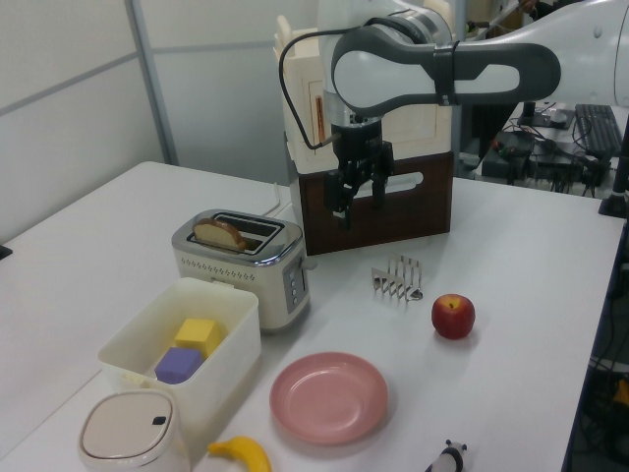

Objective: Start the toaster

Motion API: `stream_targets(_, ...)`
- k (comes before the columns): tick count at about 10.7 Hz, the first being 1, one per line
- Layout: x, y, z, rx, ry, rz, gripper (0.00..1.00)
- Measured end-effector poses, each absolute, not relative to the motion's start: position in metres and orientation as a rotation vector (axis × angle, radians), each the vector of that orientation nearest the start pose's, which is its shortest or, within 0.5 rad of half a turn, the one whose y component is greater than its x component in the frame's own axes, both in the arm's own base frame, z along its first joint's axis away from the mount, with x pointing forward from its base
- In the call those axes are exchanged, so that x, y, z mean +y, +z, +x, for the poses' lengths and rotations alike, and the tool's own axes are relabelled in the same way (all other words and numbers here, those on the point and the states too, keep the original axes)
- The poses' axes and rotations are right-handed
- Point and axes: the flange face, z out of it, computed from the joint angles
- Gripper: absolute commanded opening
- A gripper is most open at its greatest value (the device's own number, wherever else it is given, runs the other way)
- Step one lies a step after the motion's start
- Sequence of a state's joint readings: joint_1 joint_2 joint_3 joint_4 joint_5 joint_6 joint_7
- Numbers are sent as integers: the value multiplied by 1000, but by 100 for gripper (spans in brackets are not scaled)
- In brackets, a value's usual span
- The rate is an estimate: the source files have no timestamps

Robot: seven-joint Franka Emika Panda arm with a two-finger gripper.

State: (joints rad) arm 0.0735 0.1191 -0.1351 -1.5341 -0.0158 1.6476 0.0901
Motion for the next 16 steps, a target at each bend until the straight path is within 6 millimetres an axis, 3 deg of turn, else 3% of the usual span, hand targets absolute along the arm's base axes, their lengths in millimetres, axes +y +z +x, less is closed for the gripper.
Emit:
stream_targets(13, -33, 573, 598, 235, 28, -3167, 100)
stream_targets(16, -34, 572, 599, 236, 25, -3167, 94)
